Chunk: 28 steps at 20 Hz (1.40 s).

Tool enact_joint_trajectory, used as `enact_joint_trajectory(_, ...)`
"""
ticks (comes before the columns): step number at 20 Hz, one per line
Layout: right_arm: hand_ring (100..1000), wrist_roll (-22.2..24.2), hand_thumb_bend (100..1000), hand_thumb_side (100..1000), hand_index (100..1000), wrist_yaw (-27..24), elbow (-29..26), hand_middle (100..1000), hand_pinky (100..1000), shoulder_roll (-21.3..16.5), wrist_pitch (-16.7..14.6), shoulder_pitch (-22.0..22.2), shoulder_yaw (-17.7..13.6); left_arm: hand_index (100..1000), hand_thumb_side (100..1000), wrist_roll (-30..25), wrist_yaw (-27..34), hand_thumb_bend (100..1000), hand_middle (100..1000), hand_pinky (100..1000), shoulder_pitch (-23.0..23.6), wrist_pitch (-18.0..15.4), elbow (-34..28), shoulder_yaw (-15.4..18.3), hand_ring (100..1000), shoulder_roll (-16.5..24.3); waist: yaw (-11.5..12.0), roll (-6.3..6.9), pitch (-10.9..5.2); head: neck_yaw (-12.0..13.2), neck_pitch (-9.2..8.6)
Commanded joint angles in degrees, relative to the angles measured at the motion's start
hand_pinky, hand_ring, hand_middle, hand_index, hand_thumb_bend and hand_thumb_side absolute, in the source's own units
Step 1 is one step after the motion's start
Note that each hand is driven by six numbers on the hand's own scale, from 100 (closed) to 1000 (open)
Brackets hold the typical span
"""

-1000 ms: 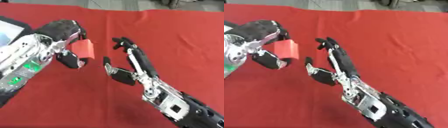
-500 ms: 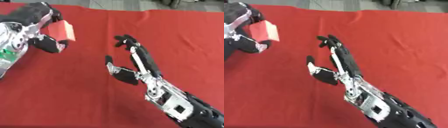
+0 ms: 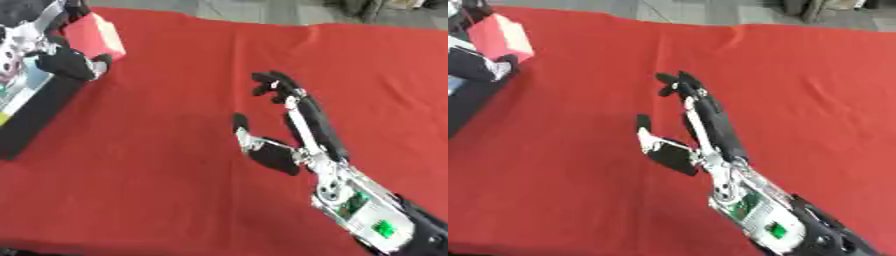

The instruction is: Pick up the objects with one hand, pass them to the other hand, and then place them into the box on the other side of the table.

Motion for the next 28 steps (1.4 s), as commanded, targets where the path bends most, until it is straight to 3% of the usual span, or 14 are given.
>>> enact_joint_trajectory(1,989,-0.5,187,223,877,-1.1,-0.9,682,774,-1.0,-1.3,-0.2,-0.6,367,143,2.7,0.5,132,537,704,0.0,1.0,2.0,3.5,602,3.2,0.0,0.25,-0.89,1.9,-1.32)
enact_joint_trajectory(12,978,-3.2,225,207,854,-3.1,-1.8,672,768,-1.0,-2.1,0.4,-1.9,397,151,12.3,2.1,100,542,703,1.6,2.7,15.3,9.9,602,3.9,-0.2,-0.50,-0.55,4.7,-3.09)
enact_joint_trajectory(17,974,-3.7,262,201,845,-3.5,-2.4,658,766,-1.0,-2.0,0.6,-2.3,542,135,16.3,3.2,100,581,715,1.3,1.7,20.9,10.8,621,2.8,-0.6,-0.85,-0.38,4.8,-3.16)
enact_joint_trajectory(22,971,-4.0,273,188,842,-3.8,-2.7,654,766,-0.9,-2.3,0.6,-2.3,749,101,18.1,2.8,230,677,747,0.9,1.3,26.2,11.5,699,1.8,-0.8,-0.98,-0.28,4.9,-3.21)
enact_joint_trajectory(23,971,-4.1,275,186,841,-3.9,-2.8,653,766,-0.9,-2.4,0.6,-2.4,782,110,18.1,2.5,270,709,764,0.7,1.4,27.4,11.7,726,1.6,-0.8,-1.01,-0.27,5.0,-3.22)
enact_joint_trajectory(28,969,-4.4,268,194,840,-4.4,-2.8,649,763,-0.5,-2.3,0.8,-2.7,848,374,18.1,-0.9,417,742,803,0.1,1.4,32.5,12.4,764,0.6,-0.9,-1.12,-0.25,5.8,-3.23)
